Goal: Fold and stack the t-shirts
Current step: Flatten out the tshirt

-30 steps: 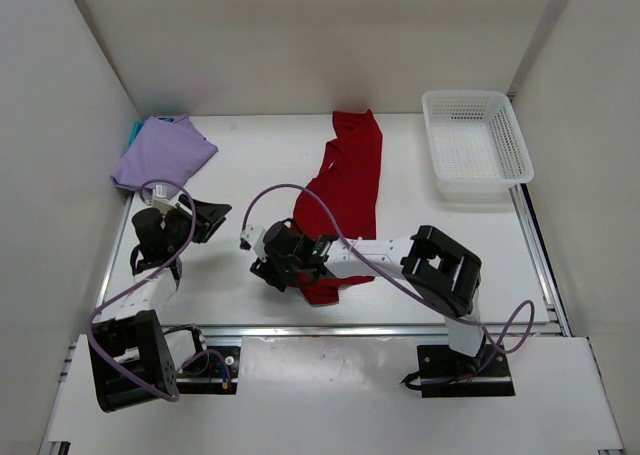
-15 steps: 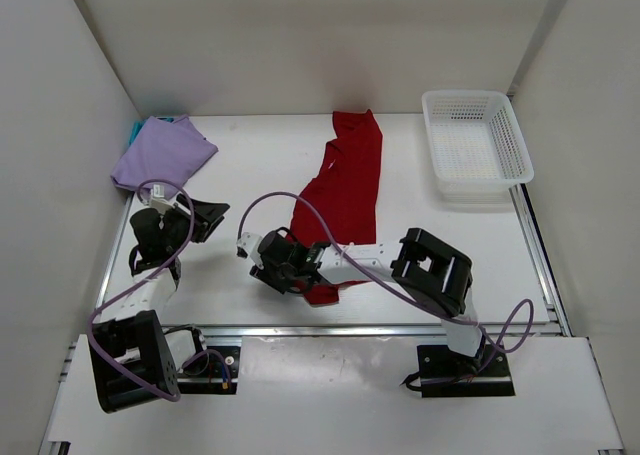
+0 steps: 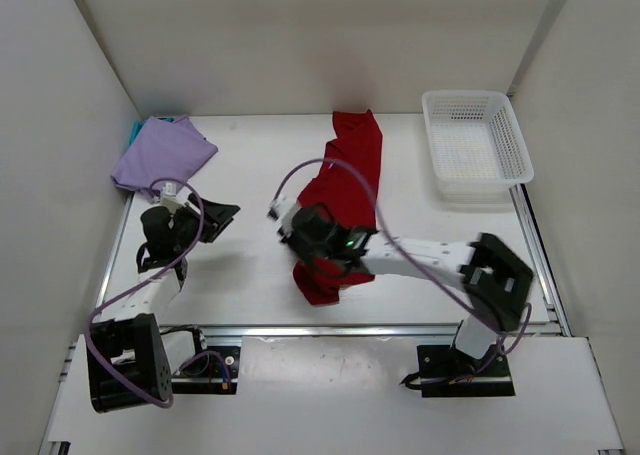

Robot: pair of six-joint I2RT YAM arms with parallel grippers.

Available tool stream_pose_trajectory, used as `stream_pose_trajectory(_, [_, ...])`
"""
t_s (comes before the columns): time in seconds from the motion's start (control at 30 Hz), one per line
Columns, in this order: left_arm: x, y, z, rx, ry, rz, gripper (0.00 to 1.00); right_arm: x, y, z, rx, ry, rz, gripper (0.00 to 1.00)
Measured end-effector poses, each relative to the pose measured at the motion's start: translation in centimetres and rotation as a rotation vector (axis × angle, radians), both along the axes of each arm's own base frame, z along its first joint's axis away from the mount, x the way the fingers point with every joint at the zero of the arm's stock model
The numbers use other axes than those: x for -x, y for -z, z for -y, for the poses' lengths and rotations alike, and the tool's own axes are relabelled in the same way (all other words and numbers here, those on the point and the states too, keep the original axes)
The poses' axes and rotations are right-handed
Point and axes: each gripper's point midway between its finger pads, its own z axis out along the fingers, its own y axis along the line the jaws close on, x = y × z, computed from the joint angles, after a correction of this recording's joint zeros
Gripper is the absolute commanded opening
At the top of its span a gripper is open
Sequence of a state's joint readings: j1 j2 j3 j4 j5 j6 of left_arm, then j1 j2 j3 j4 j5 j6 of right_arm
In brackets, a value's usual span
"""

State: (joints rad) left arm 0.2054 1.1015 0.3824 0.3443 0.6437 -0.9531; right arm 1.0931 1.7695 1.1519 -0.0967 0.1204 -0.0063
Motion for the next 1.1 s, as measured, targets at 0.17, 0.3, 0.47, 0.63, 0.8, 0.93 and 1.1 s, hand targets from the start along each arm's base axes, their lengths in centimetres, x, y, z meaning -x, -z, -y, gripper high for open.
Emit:
stream_pose_trajectory(0.17, [1.5,1.0,5.6,-0.088,0.148,-0.006,0.62,-6.2,-14.5,10.0,-0.369,0.308,0.106,0.00])
stream_pose_trajectory(0.3, [4.1,2.5,10.4,-0.191,0.297,-0.009,0.65,-9.4,-23.7,28.7,-0.675,0.741,0.313,0.00])
stream_pose_trajectory(0.47, [5.9,5.5,12.1,-0.342,0.357,-0.053,0.71,-5.1,-23.5,37.3,-0.720,0.958,0.408,0.00])
stream_pose_trajectory(0.63, [7.6,8.5,13.9,-0.459,0.451,-0.116,0.79,-4.3,-18.3,34.1,-0.637,0.906,0.237,0.00])
stream_pose_trajectory(0.8, [8.3,11.2,15.5,-0.492,0.531,-0.195,0.71,-4.4,-14.6,35.3,-0.579,0.962,0.134,0.00])
stream_pose_trajectory(0.93, [8.9,11.7,17.6,-0.443,0.599,-0.194,0.20,-4.6,-14.3,34.8,-0.607,0.937,0.109,0.00])
stream_pose_trajectory(1.1, [6.3,10.9,16.5,-0.401,0.524,-0.217,0.00,-4.9,-13.4,33.2,-0.614,0.884,0.043,0.00])
